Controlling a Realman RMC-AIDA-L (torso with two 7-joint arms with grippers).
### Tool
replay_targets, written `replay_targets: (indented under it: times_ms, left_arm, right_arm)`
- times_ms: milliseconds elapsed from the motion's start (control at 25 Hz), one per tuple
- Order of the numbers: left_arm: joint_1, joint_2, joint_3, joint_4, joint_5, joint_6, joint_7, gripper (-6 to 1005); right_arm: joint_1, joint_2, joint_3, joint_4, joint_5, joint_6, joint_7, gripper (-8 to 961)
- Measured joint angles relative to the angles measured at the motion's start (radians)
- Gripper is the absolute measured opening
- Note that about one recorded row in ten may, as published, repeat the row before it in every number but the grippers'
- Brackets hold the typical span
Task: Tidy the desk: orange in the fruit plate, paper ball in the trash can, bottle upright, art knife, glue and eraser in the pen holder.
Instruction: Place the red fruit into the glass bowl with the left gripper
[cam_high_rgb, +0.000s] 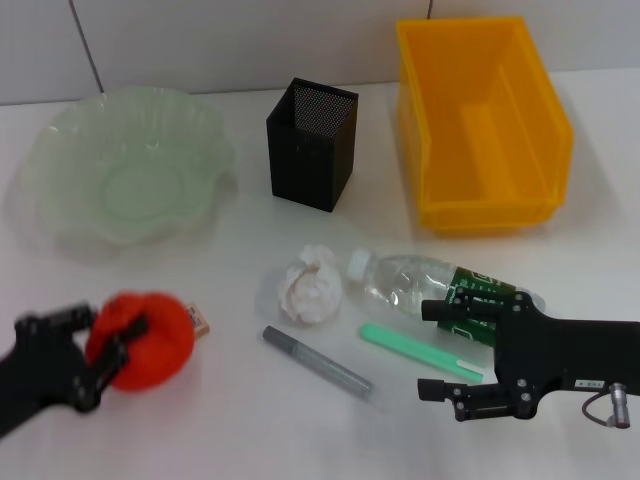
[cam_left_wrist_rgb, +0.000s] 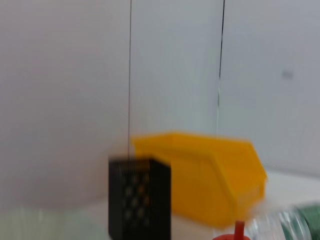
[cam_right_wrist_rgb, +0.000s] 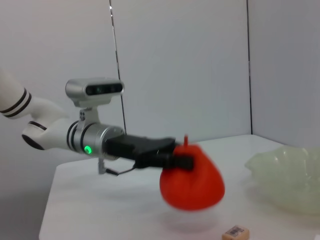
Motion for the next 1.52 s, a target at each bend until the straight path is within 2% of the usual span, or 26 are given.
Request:
replay_targets:
  times_ms: [80,120,160,280,320,520,760,920,1040,1160,1360,1520]
  left_arm:
    - [-0.012,0.000,0.000,0.000,-0.018,0.011,0.001,249]
    - [-0.058,0.000,-0.004,0.002,-0.091,0.017,0.003,241]
    - [-0.058,0.000,-0.004,0.002,-0.091,0.017,0.003,235]
    - [-0.157,0.002,-0.035,0.008,-0.186,-0.035,-0.005,217]
    - [-0.168,0.002,-0.043,0.008,-0.196,-0.047,-0.005,211]
    - [-0.267,-0.001,-0.088,-0.017,-0.296,-0.244,0.027,159]
    - [-0.378,-0.004,-0.083,-0.063,-0.305,-0.456,0.082,95]
    - [-0.406,-0.005,-0.085,-0.081,-0.307,-0.544,0.097,69]
    - [-0.406,-0.005,-0.085,-0.081,-0.307,-0.544,0.097,103]
    - [-0.425,-0.008,-0.087,-0.106,-0.346,-0.612,0.104,137]
    - [-0.421,-0.008,-0.083,-0.111,-0.359,-0.610,0.102,193]
    - [-0.392,-0.002,-0.045,-0.105,-0.348,-0.544,0.079,367]
  right_arm:
    - [-0.001,0.000,0.000,0.000,0.009,-0.001,0.000,827]
    - [-0.001,0.000,0.000,0.000,0.009,-0.001,0.000,827]
    - [-0.001,0.000,0.000,0.000,0.011,-0.001,0.000,827]
    - [-0.003,0.000,0.000,0.000,0.015,-0.001,0.001,828]
    - [-0.003,0.000,0.000,0.000,0.015,-0.001,0.002,828]
    - [-0.004,0.000,0.000,0.000,0.017,-0.001,0.005,828]
    - [-0.002,-0.001,0.000,0.000,0.018,-0.001,0.005,828]
    - [-0.003,-0.001,0.000,0.000,0.018,-0.001,0.006,828]
    - [-0.005,-0.001,0.000,0.000,0.018,-0.001,0.007,828]
    - [-0.003,-0.001,0.000,0.000,0.018,-0.002,0.011,828]
    - [0.004,-0.003,0.001,-0.008,0.032,-0.001,0.053,827]
    - [0.000,-0.007,0.006,-0.022,0.070,-0.011,0.075,825]
